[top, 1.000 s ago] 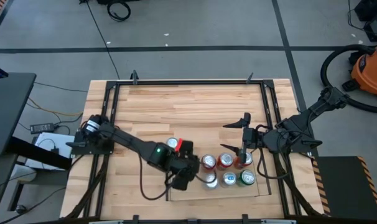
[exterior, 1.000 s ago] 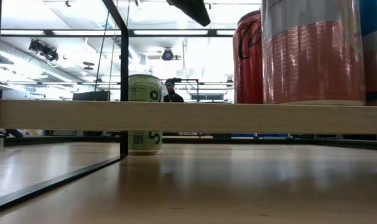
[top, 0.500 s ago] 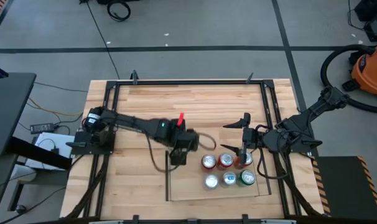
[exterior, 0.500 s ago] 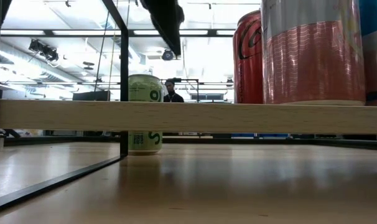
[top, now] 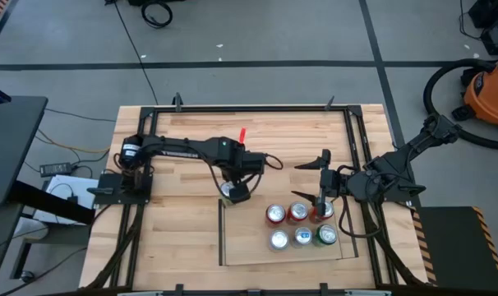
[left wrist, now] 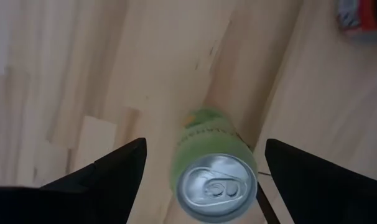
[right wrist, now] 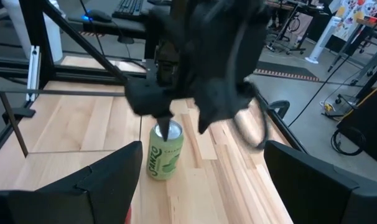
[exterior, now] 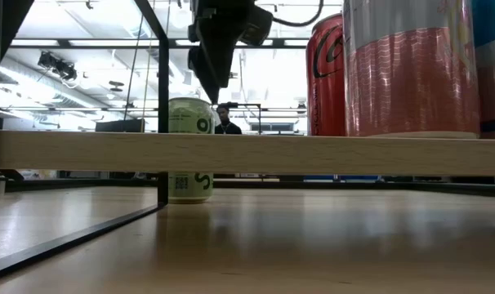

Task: Place canned beverage on shelf
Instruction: Put the light green soda can on the shelf

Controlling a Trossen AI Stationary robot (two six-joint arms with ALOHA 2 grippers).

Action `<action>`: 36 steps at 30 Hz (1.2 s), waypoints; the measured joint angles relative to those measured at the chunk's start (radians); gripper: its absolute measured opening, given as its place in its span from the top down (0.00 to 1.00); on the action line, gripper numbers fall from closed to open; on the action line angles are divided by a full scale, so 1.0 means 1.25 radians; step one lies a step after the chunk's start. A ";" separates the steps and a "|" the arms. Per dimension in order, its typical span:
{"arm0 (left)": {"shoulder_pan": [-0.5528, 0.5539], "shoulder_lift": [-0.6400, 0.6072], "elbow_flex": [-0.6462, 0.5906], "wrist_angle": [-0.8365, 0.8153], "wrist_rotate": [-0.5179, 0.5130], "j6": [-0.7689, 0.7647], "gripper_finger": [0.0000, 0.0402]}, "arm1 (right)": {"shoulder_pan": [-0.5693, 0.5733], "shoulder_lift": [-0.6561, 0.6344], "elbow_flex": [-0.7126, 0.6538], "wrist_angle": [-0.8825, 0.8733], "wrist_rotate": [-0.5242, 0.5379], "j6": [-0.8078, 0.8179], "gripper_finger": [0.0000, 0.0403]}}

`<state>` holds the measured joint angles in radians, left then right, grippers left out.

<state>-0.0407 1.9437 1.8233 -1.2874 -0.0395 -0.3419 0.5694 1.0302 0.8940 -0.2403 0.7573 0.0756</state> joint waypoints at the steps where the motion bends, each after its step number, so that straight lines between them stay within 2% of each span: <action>1: -0.003 0.008 0.000 -0.006 0.000 -0.008 0.16 | 0.000 0.000 0.000 0.001 0.000 0.001 0.14; 10: -0.012 0.066 0.000 -0.054 0.018 -0.024 0.16 | 0.000 0.000 0.000 0.006 0.000 0.006 0.14; 28: -0.005 0.069 -0.027 -0.076 0.058 -0.019 0.16 | 0.000 0.000 0.000 0.002 -0.001 0.009 0.14; 36: -0.005 0.068 -0.027 -0.063 0.043 0.040 0.25 | 0.000 0.000 0.000 0.002 -0.001 0.008 0.14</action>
<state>-0.0475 2.0287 1.7897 -1.3662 0.0142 -0.2915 0.5694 1.0298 0.8940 -0.2382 0.7563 0.0860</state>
